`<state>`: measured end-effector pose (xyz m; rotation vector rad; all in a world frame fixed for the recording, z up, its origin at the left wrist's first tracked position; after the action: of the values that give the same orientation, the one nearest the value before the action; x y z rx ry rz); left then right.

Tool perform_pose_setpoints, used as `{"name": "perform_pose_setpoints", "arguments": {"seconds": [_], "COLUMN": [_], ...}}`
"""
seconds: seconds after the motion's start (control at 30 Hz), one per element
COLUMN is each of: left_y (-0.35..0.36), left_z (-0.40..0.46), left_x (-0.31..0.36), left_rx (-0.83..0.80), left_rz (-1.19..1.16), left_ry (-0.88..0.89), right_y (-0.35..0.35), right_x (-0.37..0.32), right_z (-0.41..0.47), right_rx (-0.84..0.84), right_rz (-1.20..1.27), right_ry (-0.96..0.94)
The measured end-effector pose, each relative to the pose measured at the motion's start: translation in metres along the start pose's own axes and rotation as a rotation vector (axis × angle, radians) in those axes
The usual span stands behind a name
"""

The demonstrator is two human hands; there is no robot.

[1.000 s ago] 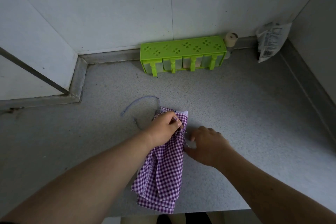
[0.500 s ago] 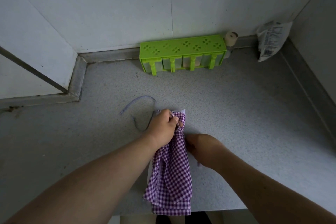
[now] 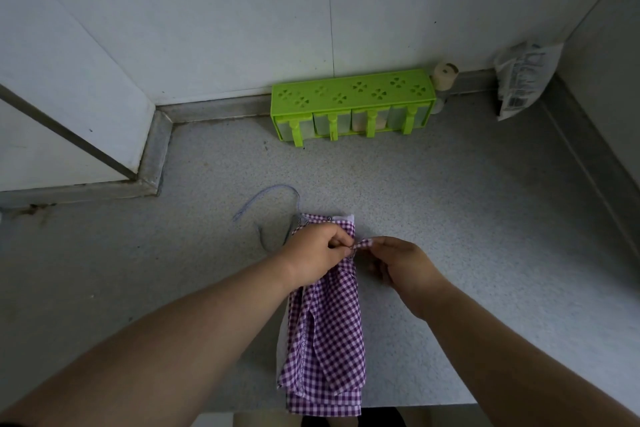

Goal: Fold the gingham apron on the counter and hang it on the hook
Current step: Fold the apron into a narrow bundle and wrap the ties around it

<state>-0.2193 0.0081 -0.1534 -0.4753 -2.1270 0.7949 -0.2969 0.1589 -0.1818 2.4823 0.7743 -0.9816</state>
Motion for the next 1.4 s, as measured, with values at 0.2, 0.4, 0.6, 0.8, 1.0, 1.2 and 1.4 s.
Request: {"name": "perform_pose_setpoints", "arguments": {"seconds": [0.2, 0.4, 0.6, 0.8, 1.0, 1.2, 1.4], "left_y": [0.000, 0.000, 0.001, 0.007, 0.005, 0.007, 0.011], "left_z": [0.001, 0.002, 0.004, 0.005, 0.011, 0.012, 0.003], "left_x": [0.000, -0.002, 0.001, 0.006, -0.001, 0.008, 0.023], "left_rx": [0.010, 0.034, 0.052, 0.023, -0.065, -0.048, -0.050], "left_rz": [0.003, -0.014, -0.039, 0.007, 0.030, 0.151, 0.314], "left_ry": [-0.022, -0.042, -0.036, 0.004, -0.030, -0.008, 0.095], "right_y": [0.005, 0.009, 0.017, 0.017, 0.018, 0.017, 0.018], "right_x": [0.003, 0.005, 0.003, 0.008, 0.001, -0.004, -0.010], "right_z": [0.004, 0.005, -0.007, -0.002, -0.006, -0.003, 0.000], "right_rx": [0.021, 0.120, 0.073, 0.113, 0.077, -0.026, 0.051], "right_rz": [0.078, 0.032, -0.041, 0.035, -0.103, -0.469, -0.678], "right_ry": [-0.049, -0.131, -0.238, -0.236, -0.320, -0.346, -0.329]}}
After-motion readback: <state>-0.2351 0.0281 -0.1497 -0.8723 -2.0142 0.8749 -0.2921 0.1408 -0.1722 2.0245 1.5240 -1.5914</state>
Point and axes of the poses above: each hand's wrist, its own z-axis towards the middle knuckle, its own y-axis out of the palm, x = y × z, the point moved 9 cm from there along z, towards the middle knuckle, and after that the axes turned 10 degrees about z, right-handed, at the moved point
